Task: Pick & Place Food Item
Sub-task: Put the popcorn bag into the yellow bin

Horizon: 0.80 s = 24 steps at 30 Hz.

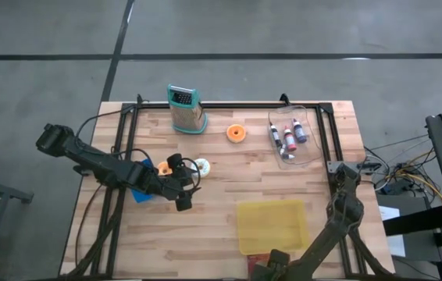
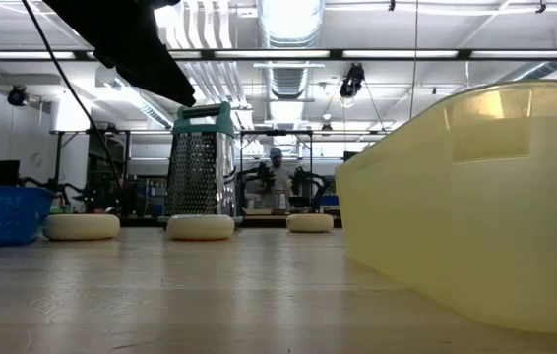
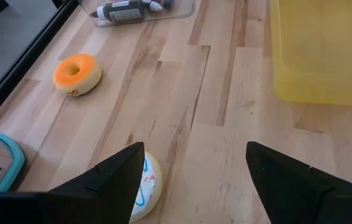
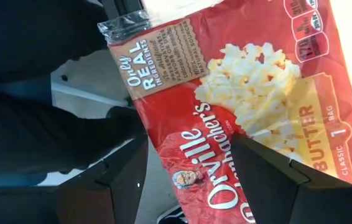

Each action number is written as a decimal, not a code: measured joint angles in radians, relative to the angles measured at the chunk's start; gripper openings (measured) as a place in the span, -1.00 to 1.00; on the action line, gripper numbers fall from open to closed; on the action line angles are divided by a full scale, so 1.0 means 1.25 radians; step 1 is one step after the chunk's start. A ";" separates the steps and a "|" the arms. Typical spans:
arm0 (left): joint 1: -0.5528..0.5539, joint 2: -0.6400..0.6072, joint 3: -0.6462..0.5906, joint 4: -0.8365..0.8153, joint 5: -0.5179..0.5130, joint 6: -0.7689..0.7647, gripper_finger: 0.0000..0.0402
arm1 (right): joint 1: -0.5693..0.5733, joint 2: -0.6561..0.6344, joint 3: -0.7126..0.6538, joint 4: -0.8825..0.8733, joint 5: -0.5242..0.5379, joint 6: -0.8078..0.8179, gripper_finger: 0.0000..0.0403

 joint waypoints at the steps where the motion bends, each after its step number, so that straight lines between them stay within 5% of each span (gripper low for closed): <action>1: 0.000 0.000 0.000 0.000 0.000 0.000 0.43 | 0.000 -0.001 -0.003 0.003 0.000 0.003 0.12; 16: 0.000 0.000 0.000 0.000 0.000 0.000 0.43 | -0.001 -0.001 -0.017 0.014 0.000 0.007 0.10; 24: 0.000 0.000 0.000 0.000 0.000 0.000 0.43 | -0.001 -0.001 -0.034 0.017 0.000 0.025 -0.23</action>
